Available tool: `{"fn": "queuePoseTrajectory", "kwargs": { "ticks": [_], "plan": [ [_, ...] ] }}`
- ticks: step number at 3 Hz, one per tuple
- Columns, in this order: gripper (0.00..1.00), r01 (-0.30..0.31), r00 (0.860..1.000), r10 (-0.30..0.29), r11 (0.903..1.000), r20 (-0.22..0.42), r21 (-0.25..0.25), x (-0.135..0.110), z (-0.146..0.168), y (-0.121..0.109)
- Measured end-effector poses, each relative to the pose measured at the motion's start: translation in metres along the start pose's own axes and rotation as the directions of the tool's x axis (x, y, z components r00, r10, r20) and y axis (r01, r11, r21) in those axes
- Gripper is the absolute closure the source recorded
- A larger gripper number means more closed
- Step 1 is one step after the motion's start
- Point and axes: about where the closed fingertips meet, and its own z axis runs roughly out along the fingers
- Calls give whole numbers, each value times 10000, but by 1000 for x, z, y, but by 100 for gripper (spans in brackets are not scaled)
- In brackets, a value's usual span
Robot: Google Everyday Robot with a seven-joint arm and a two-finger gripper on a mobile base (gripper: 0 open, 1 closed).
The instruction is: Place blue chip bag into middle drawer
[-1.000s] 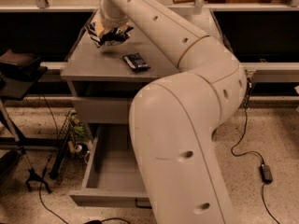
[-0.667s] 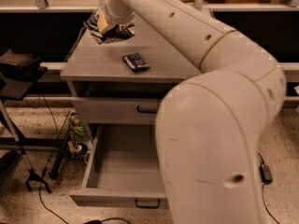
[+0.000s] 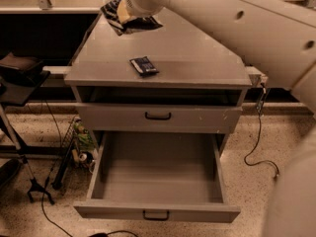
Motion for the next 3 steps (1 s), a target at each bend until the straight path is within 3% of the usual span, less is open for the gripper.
{"fn": "queuePoseTrajectory", "kwargs": {
  "ticks": [1,2,3],
  "plan": [
    [100,193,9989,-211,9988,407,447,7,-54,-14],
    [100,868,9938,-893,9954,657,401,29,-118,-14],
    [100,1481,9883,-1473,9888,401,-163,68,-146,3]
  ]
}}
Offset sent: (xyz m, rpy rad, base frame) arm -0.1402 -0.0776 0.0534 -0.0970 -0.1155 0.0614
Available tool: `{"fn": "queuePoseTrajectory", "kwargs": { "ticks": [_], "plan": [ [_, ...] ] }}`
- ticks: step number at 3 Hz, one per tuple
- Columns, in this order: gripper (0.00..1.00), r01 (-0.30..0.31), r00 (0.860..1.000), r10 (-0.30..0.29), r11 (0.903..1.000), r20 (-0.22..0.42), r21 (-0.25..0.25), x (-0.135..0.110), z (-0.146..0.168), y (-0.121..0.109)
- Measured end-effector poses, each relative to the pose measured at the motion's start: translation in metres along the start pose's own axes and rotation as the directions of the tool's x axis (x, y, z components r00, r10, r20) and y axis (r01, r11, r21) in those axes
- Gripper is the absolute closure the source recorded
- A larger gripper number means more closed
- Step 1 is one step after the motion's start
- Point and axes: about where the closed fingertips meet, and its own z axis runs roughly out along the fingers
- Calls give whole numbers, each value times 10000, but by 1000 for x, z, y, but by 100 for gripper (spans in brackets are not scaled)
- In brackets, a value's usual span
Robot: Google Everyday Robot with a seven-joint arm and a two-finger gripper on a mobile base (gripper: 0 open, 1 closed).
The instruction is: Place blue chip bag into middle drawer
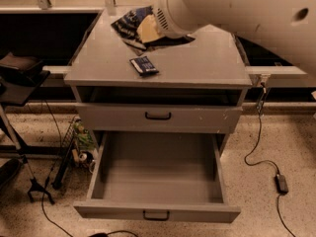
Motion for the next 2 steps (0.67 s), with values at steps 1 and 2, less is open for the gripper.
{"fn": "queuePoseTrajectory", "kwargs": {
  "ticks": [1,2],
  "plan": [
    [100,-66,9984,26,9976,-571,-686,55,-14,34],
    [100,77,9946,-232,9885,-1016,-1509,124,-13,70]
  ]
}}
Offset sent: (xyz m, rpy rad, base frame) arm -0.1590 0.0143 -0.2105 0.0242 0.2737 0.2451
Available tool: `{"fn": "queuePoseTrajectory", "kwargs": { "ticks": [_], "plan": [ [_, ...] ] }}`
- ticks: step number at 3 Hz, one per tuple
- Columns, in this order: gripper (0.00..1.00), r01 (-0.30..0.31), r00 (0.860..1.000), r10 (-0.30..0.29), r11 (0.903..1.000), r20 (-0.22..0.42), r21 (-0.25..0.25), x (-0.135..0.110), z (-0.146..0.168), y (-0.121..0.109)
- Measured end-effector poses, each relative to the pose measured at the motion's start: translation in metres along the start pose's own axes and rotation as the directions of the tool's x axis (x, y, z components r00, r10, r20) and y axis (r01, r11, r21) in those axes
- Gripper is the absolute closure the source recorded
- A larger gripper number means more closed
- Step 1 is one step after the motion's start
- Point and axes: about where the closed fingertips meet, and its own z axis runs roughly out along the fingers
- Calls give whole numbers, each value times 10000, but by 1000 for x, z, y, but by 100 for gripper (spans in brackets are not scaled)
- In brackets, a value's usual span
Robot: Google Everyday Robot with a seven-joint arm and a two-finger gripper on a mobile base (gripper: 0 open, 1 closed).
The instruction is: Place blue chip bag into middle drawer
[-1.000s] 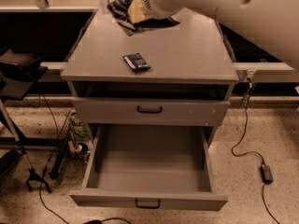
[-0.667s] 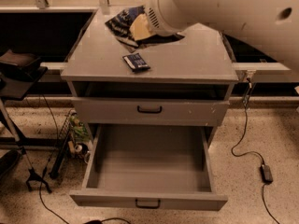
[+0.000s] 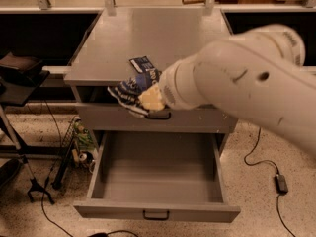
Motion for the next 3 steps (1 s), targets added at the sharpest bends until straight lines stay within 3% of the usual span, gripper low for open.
{"fn": "queuePoseTrajectory", "kwargs": {
  "ticks": [1,2,3],
  "plan": [
    [100,-220,9990,174,9933,-408,-1133,62,37,46],
    [100,-630,9939,428,9771,-1020,-2035,109,81,83],
    [100,-1036,9831,655,9689,-1707,-2247,144,128,97]
  ]
}}
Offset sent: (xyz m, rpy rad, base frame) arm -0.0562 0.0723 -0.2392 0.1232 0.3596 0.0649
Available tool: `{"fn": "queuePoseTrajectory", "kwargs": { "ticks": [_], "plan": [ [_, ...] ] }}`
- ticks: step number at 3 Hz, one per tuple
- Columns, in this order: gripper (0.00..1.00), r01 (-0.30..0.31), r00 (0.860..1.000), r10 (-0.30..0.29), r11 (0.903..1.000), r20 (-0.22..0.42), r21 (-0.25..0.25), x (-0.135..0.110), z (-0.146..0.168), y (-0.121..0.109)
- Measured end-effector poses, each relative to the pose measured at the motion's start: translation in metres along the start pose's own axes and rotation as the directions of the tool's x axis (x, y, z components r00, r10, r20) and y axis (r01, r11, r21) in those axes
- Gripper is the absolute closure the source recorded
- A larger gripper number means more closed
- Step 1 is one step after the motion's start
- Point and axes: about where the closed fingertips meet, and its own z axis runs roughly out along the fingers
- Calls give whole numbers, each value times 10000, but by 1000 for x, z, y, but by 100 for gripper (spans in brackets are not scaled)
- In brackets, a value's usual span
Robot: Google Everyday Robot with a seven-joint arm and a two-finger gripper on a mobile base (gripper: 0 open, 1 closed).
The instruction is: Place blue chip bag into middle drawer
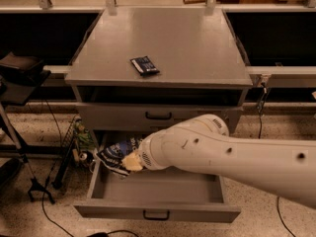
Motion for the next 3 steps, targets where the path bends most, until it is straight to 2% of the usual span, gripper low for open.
{"fn": "queuePoseTrajectory", "kwargs": {
  "ticks": [1,2,3],
  "plan": [
    [100,-468,9965,456,9988,-697,-158,10,54,-6],
    [100,-1741,9766,1687,9843,-1333,-293,14,110,-10],
    [100,-2319,9497,2218,9725,-2213,-205,24,158,-21]
  ]
}}
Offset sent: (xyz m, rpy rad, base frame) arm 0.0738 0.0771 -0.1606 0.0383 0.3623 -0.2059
